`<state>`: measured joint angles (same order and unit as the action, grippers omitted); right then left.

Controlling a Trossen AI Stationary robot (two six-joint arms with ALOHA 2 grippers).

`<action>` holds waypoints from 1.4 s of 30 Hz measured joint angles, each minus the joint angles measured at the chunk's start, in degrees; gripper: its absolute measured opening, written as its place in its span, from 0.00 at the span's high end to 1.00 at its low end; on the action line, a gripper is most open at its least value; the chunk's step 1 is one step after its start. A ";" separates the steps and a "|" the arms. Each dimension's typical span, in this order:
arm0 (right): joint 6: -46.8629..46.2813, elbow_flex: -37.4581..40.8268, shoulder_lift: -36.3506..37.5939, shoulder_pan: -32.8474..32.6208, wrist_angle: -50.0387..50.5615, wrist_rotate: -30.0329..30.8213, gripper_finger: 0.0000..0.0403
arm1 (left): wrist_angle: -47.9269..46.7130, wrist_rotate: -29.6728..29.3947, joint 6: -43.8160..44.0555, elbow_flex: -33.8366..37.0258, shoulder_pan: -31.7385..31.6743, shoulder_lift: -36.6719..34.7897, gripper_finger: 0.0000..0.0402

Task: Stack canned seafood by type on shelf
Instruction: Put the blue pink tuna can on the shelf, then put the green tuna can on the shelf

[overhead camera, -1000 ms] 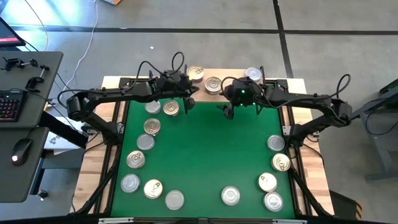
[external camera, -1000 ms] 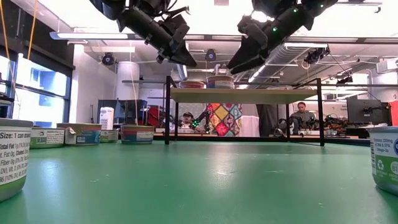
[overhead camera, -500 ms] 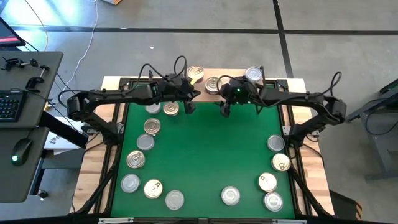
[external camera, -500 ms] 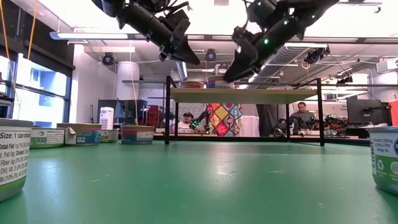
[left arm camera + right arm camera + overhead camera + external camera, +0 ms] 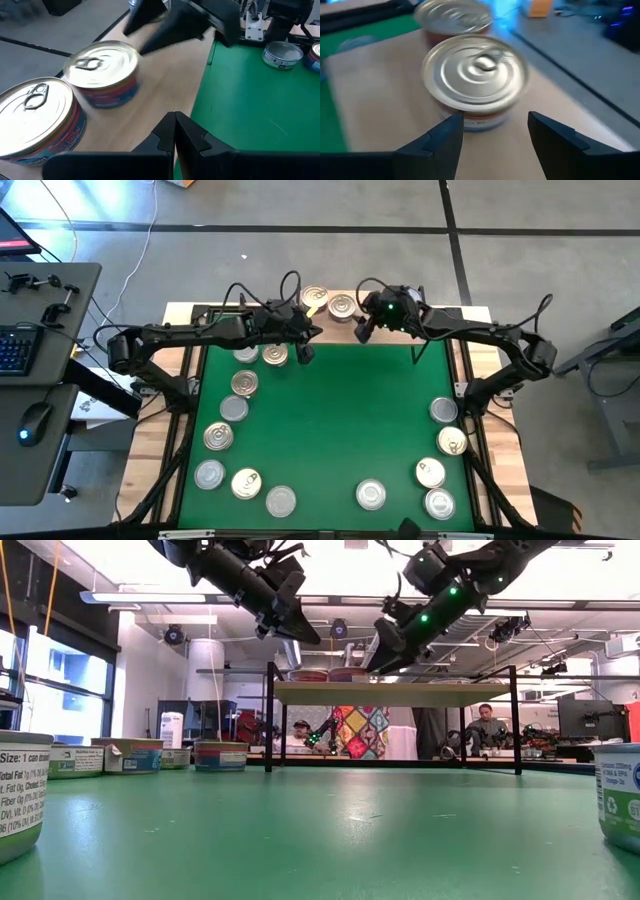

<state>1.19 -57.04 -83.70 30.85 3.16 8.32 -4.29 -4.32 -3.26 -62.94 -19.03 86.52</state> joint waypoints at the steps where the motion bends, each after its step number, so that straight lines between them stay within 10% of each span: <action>1: -0.24 0.00 0.00 0.05 -0.44 1.52 0.47 | -0.16 0.00 0.01 0.00 0.00 0.00 1.00; 6: -1.26 0.00 1.37 -0.42 -0.47 4.53 0.47 | -1.70 -0.03 0.03 0.00 0.00 0.00 1.00; 15: 1.85 -0.02 -1.30 -2.74 -1.66 -11.40 0.47 | -1.34 -2.73 0.03 0.00 -0.02 0.00 1.00; 31: 3.78 0.00 -3.62 -3.43 -5.50 -0.56 0.47 | -2.17 -4.60 0.03 0.00 1.41 -0.29 1.00; 42: 0.01 6.35 10.20 -27.13 4.78 12.44 0.47 | -6.77 -12.55 -2.57 4.25 11.79 -9.89 1.00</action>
<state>1.20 -50.69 -73.50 3.72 7.95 20.77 -11.06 -16.86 -5.82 -58.68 -7.24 76.63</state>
